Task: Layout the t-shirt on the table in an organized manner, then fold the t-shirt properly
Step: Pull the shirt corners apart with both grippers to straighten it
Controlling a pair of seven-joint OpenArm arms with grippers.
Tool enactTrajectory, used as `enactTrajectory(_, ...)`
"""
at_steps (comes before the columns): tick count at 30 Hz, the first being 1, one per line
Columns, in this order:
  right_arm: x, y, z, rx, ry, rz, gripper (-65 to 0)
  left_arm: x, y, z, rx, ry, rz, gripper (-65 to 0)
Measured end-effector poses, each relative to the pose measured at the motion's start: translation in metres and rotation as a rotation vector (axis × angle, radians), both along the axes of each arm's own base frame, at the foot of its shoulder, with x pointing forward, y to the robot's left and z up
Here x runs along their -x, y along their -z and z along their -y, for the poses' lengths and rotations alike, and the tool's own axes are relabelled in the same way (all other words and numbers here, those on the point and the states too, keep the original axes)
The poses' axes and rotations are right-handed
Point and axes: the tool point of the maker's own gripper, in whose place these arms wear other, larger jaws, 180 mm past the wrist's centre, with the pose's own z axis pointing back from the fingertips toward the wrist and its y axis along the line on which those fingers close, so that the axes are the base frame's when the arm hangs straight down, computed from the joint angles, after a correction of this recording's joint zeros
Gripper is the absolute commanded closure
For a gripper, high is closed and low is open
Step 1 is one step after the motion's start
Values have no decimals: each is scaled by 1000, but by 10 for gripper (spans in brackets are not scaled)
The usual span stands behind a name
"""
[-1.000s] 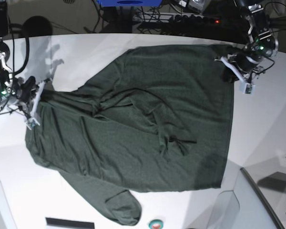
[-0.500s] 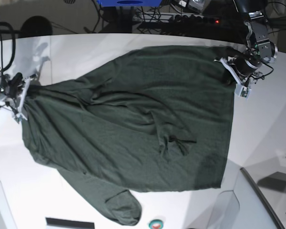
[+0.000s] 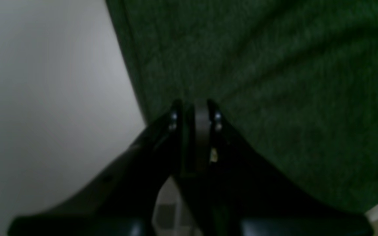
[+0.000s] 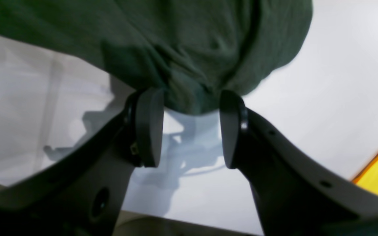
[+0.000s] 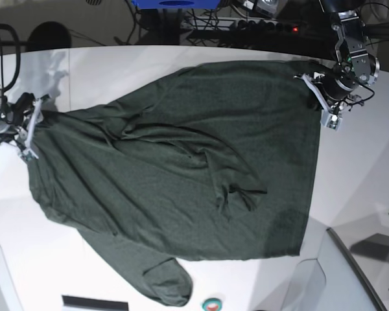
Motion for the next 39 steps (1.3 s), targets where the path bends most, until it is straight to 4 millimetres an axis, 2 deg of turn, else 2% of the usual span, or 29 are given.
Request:
enactTrajectory(4,-8,-20,-24,-22,-61,73,-267,-8,-18,-2,-31,19,42,-63)
enactTrajectory(6,-11,-24,-40,-54,-71,97,-269,-7,-20,-3,-41,22,40,-63)
enactTrajectory(10,-18,-23,-75,-137,-68,119,-270,0,-17,0,-19,10,22,-63)
enactTrajectory(14,-23,-20,-94,-182,-57,126,-270,-4,-21,7,39,-7,60,-63)
enactTrajectory(16,-23,-14,-95,-190,-43,110,-270,-1,-19,6,41,-9,53,-63)
enactTrajectory(22,-18,8,-78,-166,2,41,-270,0,-17,8,48,-10,48,-63)
enactTrajectory(27,-19,9,-83,-180,4,42,-269,13,0,6,66,-29,-5,-63)
enactTrajectory(31,-19,13,-89,-204,16,33,-254,13,3,8,77,-33,-11,-63)
enactTrajectory(32,-18,17,-85,-194,22,20,-219,14,5,8,81,-35,-16,-63)
enactTrajectory(35,-16,22,-80,-184,31,-1,-33,9,8,8,99,-49,-5,-63)
enactTrajectory(36,-16,22,-79,-182,31,-1,0,7,9,8,107,-54,-2,-63)
enactTrajectory(39,-16,19,-82,-186,23,8,-12,5,10,8,120,-59,11,-63)
